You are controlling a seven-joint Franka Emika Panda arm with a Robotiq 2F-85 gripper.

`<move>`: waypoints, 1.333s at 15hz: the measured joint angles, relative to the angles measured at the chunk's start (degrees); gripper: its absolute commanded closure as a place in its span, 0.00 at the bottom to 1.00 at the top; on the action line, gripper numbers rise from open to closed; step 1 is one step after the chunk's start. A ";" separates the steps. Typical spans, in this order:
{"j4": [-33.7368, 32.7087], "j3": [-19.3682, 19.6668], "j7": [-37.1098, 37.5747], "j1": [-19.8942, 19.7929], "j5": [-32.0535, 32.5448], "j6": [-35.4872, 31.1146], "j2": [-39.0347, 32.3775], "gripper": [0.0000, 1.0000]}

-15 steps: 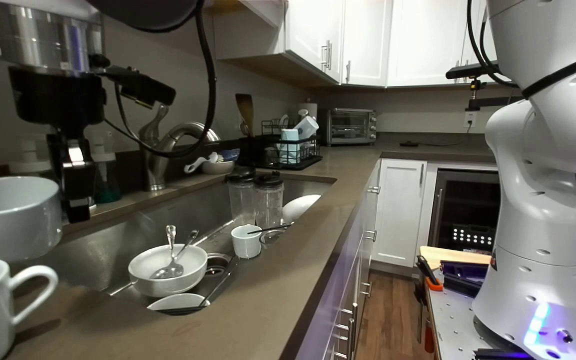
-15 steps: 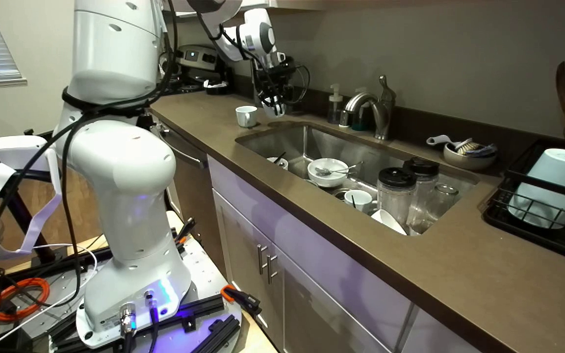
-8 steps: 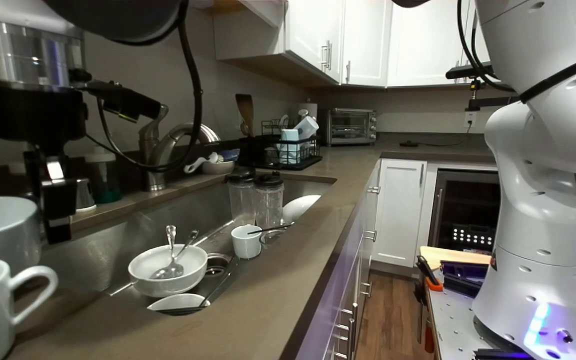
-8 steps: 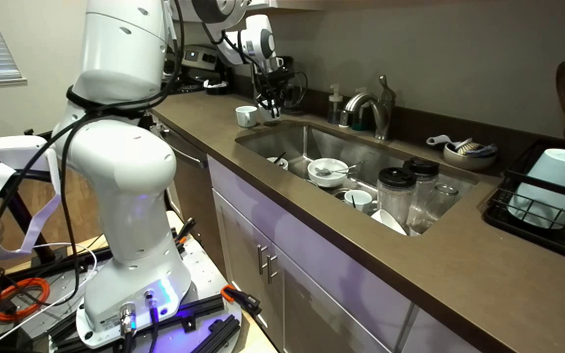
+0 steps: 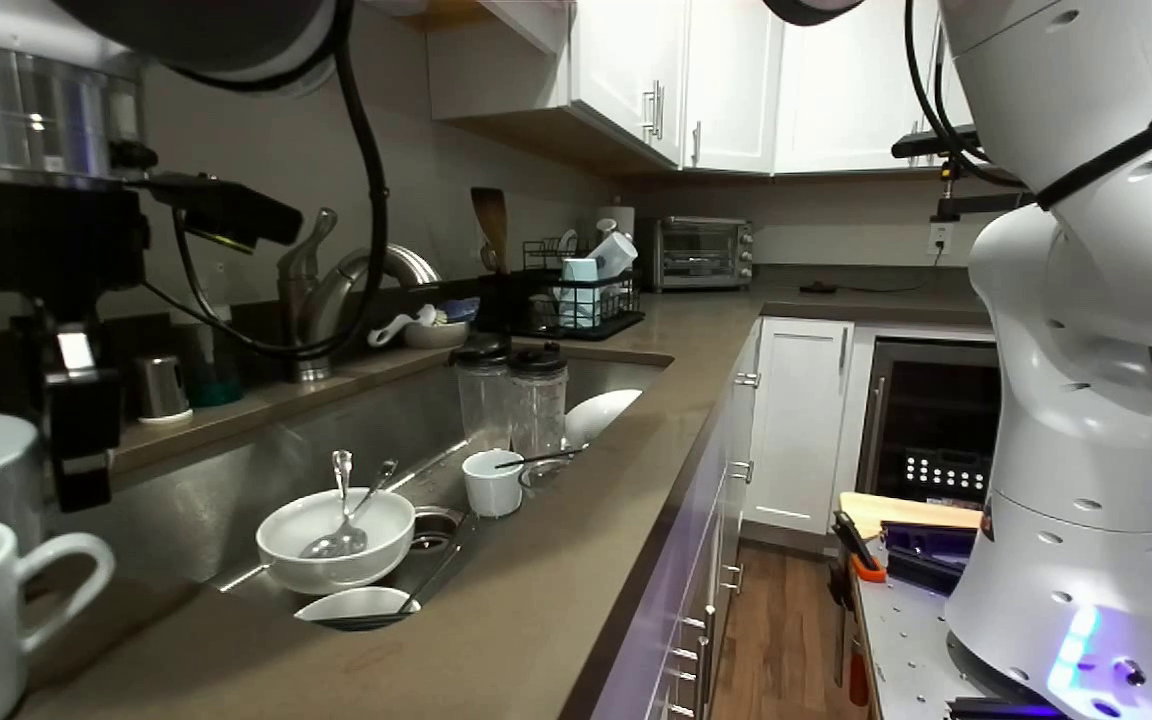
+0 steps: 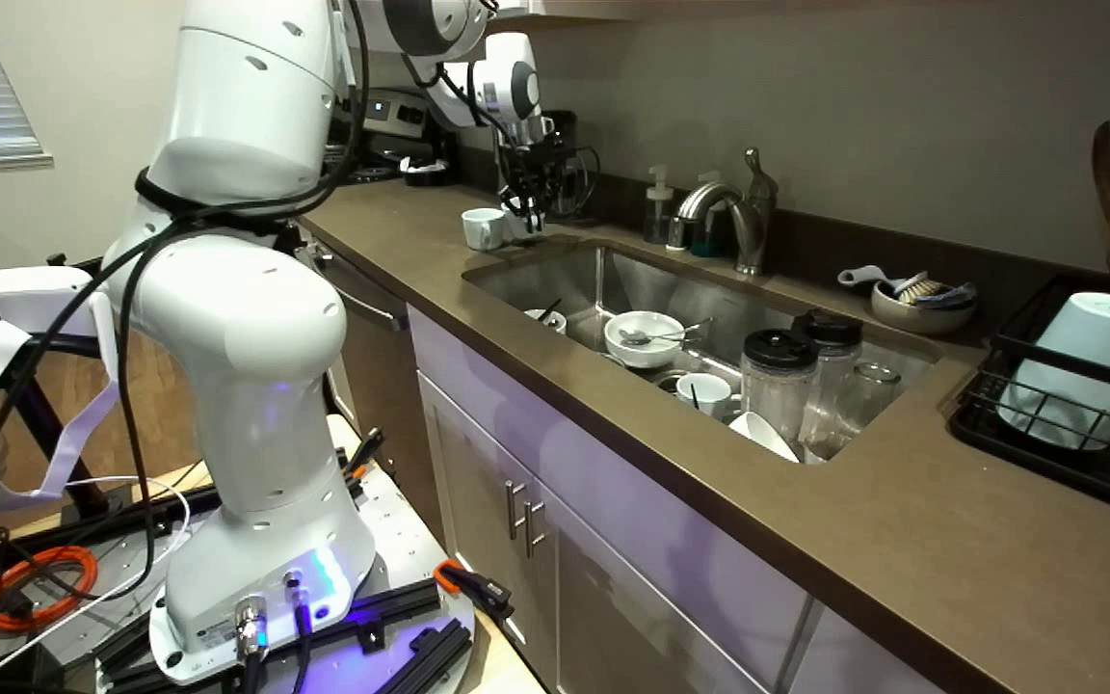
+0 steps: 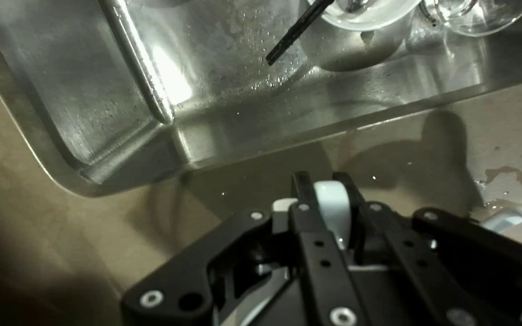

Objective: Pick the white cup and pour its contents into the sink

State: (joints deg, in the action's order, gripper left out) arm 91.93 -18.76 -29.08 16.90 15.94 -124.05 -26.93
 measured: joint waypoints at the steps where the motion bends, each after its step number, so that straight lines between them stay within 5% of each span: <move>1: -0.29 -0.02 -0.03 0.01 -0.12 0.07 -0.39 0.94; 20: -8.55 -0.80 -2.23 0.53 -4.28 6.99 -6.65 0.92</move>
State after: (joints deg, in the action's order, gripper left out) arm 83.38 -19.56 -31.30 17.43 11.66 -117.06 -33.58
